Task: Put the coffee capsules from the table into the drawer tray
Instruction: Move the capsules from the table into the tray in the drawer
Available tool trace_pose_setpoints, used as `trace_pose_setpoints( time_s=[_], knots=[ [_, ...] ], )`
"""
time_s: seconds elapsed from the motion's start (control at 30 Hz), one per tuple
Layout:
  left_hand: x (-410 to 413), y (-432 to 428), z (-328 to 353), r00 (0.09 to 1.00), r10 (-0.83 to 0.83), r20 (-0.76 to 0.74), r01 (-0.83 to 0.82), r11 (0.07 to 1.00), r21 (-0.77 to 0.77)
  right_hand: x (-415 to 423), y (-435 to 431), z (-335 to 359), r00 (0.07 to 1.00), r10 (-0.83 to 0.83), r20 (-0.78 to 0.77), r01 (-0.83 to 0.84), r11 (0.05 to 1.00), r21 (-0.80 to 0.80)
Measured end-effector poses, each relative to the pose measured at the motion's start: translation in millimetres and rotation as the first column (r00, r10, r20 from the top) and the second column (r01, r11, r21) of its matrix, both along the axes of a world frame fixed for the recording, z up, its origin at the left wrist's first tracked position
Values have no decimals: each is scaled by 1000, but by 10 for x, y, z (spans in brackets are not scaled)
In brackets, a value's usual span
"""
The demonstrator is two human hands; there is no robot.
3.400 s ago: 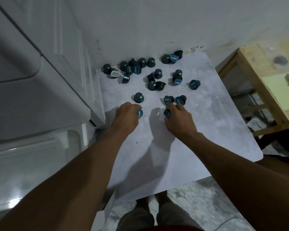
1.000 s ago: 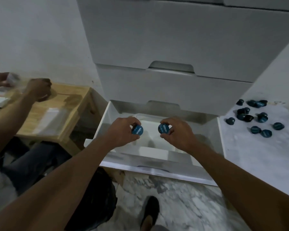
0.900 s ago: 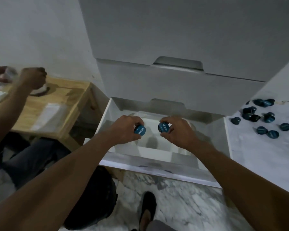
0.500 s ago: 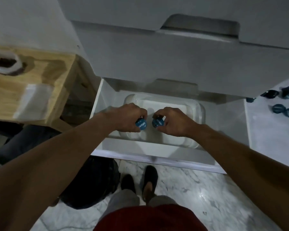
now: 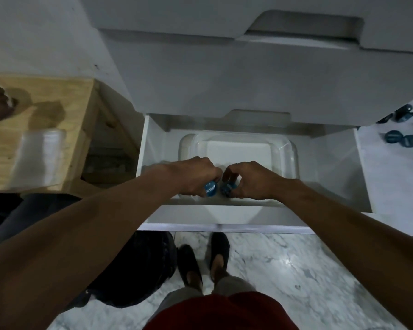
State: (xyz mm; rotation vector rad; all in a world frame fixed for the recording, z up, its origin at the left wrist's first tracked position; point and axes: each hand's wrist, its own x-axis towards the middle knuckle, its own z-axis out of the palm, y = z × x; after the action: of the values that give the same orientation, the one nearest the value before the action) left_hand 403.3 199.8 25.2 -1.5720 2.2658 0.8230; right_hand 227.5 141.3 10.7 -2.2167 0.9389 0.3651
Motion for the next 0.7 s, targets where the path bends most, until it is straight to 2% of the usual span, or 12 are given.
trace_pose_setpoints(
  time_s=[0.2, 0.33, 0.5, 0.7],
  knots=[
    [0, -2, -7, 996, -56, 63, 56, 998, 5, 9, 11, -3, 998, -47, -34, 48, 999, 17],
    [10, 19, 86, 979, -90, 182, 115, 985, -127, 11, 11, 9, 994, -97, -40, 99, 994, 48],
    [61, 48, 3, 988, -29, 155, 52, 987, -149, 43, 41, 16, 992, -116, -54, 119, 991, 62],
    [117, 49, -67, 990, 122, 70, -117, 990, -75, 126, 61, 25, 987, -149, -61, 155, 983, 96]
  ],
)
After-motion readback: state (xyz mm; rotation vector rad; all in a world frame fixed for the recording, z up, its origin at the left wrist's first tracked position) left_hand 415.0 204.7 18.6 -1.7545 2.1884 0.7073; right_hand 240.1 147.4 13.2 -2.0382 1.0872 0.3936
